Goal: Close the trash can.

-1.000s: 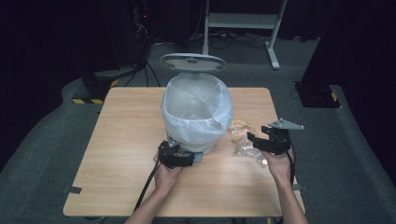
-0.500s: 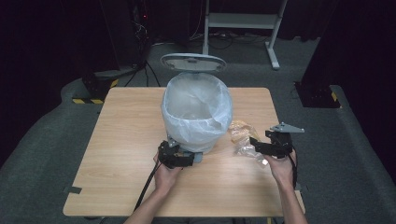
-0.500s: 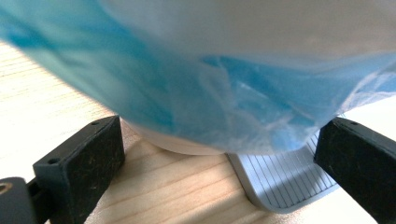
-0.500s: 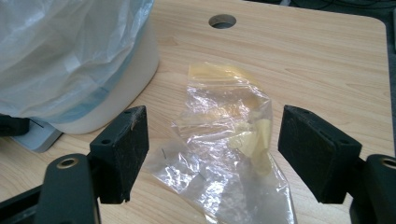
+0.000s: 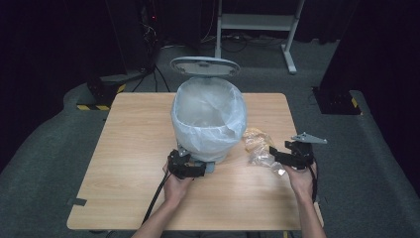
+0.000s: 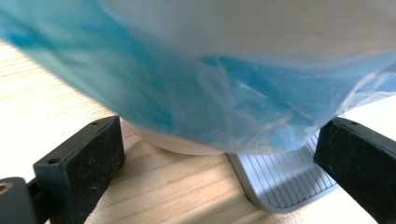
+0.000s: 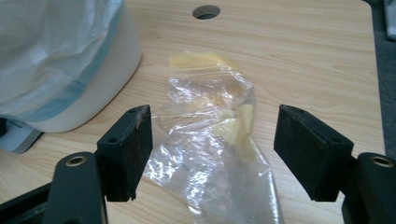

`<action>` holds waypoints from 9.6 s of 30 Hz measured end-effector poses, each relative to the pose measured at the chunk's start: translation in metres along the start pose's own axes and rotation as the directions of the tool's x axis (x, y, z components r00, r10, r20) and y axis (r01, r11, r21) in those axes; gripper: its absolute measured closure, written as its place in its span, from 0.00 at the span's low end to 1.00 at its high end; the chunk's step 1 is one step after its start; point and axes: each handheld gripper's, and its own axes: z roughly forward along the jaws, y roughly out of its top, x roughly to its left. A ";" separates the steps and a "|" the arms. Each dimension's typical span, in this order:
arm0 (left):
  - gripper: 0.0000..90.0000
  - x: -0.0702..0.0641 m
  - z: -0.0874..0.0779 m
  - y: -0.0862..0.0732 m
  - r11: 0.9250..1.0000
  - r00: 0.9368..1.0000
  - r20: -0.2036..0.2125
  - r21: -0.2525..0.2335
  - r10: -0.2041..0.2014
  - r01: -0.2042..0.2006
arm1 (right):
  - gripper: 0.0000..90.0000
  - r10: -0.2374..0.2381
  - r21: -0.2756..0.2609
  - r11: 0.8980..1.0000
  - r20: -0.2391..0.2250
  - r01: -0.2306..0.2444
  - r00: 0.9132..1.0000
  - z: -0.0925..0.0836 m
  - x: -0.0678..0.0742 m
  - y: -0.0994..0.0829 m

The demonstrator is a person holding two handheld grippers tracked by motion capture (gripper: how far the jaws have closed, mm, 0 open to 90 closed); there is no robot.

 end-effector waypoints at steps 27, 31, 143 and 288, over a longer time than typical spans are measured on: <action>0.02 -0.003 0.001 0.000 0.999 1.000 -0.023 -0.029 -0.014 0.014 | 0.40 0.037 0.116 0.992 0.052 -0.043 0.998 0.030 -0.021 -0.031; 0.02 -0.003 0.000 0.000 1.000 1.000 -0.023 -0.028 -0.014 0.013 | 0.42 0.038 0.136 0.990 0.059 -0.046 0.998 0.035 -0.020 -0.034; 0.03 -0.004 0.000 -0.001 0.999 1.000 -0.026 -0.029 -0.018 0.017 | 1.00 -0.111 0.009 0.994 -0.056 0.112 0.992 -0.020 0.025 -0.028; 0.03 -0.002 0.000 -0.001 1.000 1.000 -0.006 -0.017 -0.024 0.024 | 1.00 -0.296 -0.159 0.949 -0.165 0.270 0.941 -0.112 0.086 0.141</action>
